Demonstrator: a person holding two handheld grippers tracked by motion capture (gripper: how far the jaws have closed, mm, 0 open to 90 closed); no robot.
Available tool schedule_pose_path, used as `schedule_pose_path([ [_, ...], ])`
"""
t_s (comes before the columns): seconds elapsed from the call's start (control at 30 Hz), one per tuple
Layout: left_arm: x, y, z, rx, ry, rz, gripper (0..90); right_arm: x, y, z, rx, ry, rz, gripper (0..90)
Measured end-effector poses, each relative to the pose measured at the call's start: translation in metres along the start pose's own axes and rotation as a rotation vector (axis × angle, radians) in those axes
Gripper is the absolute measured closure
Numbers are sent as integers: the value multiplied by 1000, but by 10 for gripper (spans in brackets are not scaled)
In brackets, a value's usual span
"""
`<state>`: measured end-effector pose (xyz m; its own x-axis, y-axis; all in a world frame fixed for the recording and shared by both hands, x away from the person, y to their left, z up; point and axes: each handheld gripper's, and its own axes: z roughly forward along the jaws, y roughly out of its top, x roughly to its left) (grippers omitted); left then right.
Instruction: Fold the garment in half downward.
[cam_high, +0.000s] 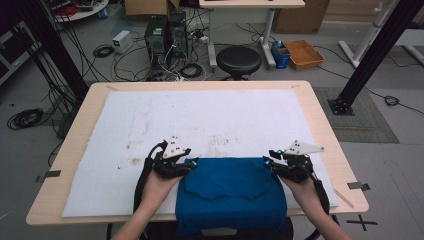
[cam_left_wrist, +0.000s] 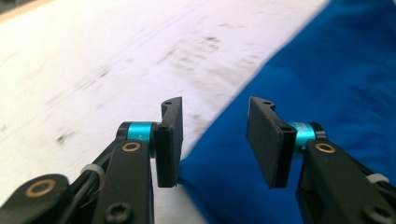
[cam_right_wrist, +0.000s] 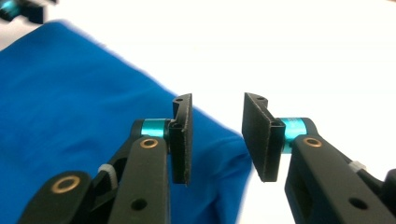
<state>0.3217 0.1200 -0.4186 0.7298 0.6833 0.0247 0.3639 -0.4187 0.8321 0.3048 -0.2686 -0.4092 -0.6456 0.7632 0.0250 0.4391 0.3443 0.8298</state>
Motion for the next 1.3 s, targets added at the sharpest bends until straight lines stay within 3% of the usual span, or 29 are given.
schedule_pose_path([
  [0.07, 7, -1, 3, 18, 13, -35, 559, -11, 2, 6, 7, -6, 69, 620],
  [0.2, 13, -6, 10, 63, 19, -62, 554, -26, -2, 18, 40, -23, 133, 598],
  [0.3, 16, -9, 14, 100, 19, -96, 545, -31, -8, 26, 83, -9, 164, 601],
  [0.43, 17, -14, 17, 128, 8, -132, 550, -33, -14, 32, 133, 16, 176, 711],
  [0.57, 15, -17, 20, 144, -29, -156, 646, -32, -18, 34, 160, 45, 155, 804],
  [0.63, 11, -18, 21, 132, -39, -141, 741, -32, -18, 34, 159, 56, 155, 844],
  [0.73, 9, -17, 20, 129, -36, -127, 813, -31, -17, 33, 154, 54, 144, 859],
  [0.93, 20, -9, 21, 116, -40, -100, 840, -34, -7, 34, 124, 43, 98, 869],
  [1.03, 28, 2, 25, 120, -20, -53, 840, -39, 3, 40, 120, 27, 72, 870],
  [1.13, 39, 11, 29, 105, -16, -62, 839, -45, 13, 47, 111, 9, 46, 872],
  [1.3, 61, 25, 38, 99, -6, -66, 839, -60, 31, 58, 87, -7, 54, 872],
])
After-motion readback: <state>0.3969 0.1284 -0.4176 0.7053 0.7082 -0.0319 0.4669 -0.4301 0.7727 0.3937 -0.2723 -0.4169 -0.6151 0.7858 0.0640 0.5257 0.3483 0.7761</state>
